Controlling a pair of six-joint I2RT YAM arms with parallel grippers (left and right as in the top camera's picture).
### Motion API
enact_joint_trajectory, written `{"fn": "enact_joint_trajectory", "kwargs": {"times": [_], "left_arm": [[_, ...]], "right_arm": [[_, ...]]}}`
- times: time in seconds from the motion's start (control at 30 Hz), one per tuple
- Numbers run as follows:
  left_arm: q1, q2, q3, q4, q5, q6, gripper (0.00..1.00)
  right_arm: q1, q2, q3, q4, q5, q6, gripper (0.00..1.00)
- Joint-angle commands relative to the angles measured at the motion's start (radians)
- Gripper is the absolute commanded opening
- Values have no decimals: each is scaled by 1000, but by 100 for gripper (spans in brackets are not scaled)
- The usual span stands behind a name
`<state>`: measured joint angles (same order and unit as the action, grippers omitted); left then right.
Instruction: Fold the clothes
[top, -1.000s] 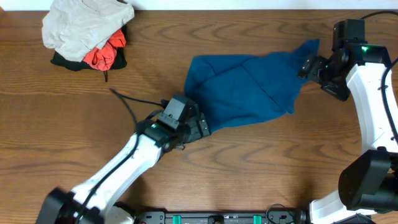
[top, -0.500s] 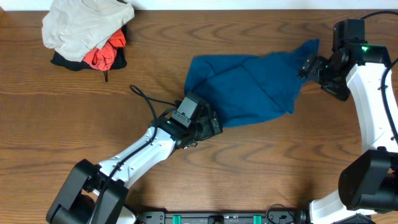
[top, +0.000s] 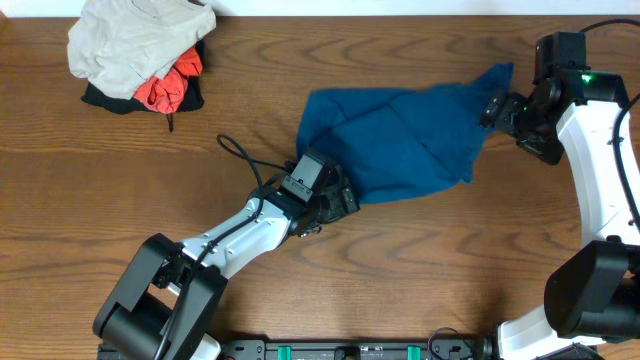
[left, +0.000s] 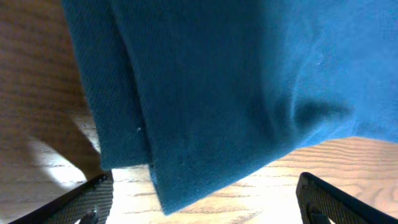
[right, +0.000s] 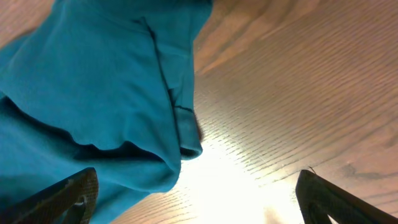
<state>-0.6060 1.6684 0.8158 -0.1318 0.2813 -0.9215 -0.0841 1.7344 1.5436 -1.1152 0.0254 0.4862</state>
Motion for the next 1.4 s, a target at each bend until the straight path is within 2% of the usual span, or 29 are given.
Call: {"fn": "enact_joint_trajectory", "kwargs": {"times": [0.0, 0.33, 0.43, 0.6, 0.87, 1.0, 1.07, 1.23, 1.37], "left_arm": [[-2, 21, 7, 16, -16, -8, 94], [-2, 71, 7, 76, -16, -8, 94], [-2, 79, 7, 85, -17, -8, 85], [-2, 82, 6, 67, -16, -8, 53], [-2, 82, 7, 43, -9, 8, 25], [1, 82, 7, 43, -9, 11, 9], [1, 82, 7, 43, -9, 11, 6], [1, 82, 6, 42, -16, 12, 6], [1, 82, 7, 27, -35, 12, 6]], "right_arm": [[-9, -14, 11, -9, 16, -16, 99], [-20, -14, 11, -50, 16, -16, 99], [-23, -14, 11, -79, 16, -16, 99], [-23, -14, 11, -138, 16, -16, 90], [-22, -14, 3, -175, 14, -16, 87], [-22, -14, -51, -145, -64, -16, 89], [-22, -14, -93, -106, -120, -18, 93], [-22, -14, -254, 108, -331, -53, 96], [-22, -14, -336, 238, -358, -53, 96]]}}
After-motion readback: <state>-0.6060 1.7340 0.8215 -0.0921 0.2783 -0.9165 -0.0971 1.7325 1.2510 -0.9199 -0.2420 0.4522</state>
